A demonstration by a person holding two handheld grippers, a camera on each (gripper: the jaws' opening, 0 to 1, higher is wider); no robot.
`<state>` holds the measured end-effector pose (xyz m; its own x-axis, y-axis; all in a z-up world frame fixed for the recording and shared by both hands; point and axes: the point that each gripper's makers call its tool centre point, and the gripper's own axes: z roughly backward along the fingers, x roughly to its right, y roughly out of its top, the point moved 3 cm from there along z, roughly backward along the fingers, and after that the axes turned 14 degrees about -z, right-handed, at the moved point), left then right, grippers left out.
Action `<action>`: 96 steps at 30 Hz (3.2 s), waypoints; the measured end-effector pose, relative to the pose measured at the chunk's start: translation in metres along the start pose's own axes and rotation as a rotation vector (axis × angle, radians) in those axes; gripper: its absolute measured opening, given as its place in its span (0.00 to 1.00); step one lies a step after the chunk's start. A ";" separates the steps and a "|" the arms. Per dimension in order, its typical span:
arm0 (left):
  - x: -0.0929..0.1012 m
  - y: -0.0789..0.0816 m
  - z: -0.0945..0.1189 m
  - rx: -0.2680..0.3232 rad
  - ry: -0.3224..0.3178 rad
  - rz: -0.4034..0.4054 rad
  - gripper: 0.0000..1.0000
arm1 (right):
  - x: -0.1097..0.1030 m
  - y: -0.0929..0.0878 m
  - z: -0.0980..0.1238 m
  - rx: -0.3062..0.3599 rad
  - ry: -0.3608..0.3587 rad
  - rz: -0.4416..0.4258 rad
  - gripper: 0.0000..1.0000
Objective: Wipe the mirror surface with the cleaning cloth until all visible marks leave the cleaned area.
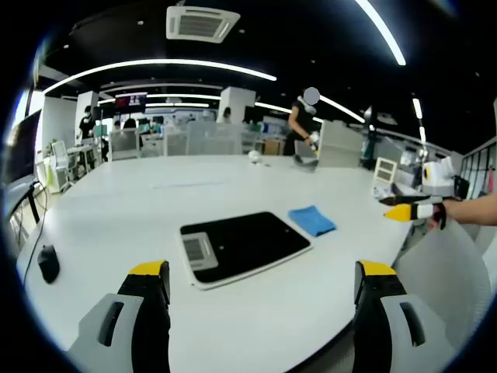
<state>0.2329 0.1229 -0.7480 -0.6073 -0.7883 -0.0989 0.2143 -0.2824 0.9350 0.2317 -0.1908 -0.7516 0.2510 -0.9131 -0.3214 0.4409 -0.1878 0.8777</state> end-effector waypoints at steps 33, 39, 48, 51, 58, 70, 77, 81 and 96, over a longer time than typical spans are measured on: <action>0.001 0.001 0.000 -0.004 -0.003 -0.003 0.99 | 0.004 0.004 0.002 0.025 -0.026 -0.007 0.97; 0.001 0.004 0.000 0.006 0.004 -0.004 0.99 | 0.004 0.004 0.002 0.023 -0.028 -0.006 0.97; 0.001 0.006 0.000 0.014 0.007 -0.001 0.99 | 0.005 0.004 0.002 0.022 -0.028 -0.006 0.97; 0.001 0.007 0.001 0.018 0.008 0.007 0.99 | 0.004 0.004 0.002 0.024 -0.024 -0.009 0.97; 0.003 0.007 0.002 0.020 0.006 0.003 0.99 | 0.003 0.004 0.001 0.022 -0.016 -0.014 0.98; 0.002 0.008 0.002 0.023 0.010 0.016 0.99 | -0.001 0.012 -0.003 -0.012 0.009 0.017 0.88; 0.000 0.007 0.003 0.025 0.020 0.033 0.99 | -0.005 0.023 -0.019 -0.050 0.036 0.052 0.85; -0.001 0.007 0.003 0.035 0.021 0.054 0.99 | -0.004 0.025 -0.025 -0.076 0.040 0.060 0.80; -0.004 0.007 0.003 0.035 0.036 0.066 0.99 | 0.004 0.023 -0.066 -0.170 0.048 0.160 0.61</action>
<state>0.2347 0.1256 -0.7398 -0.5648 -0.8238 -0.0483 0.2257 -0.2104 0.9512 0.2992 -0.1745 -0.7563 0.3686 -0.9071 -0.2032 0.5296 0.0252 0.8478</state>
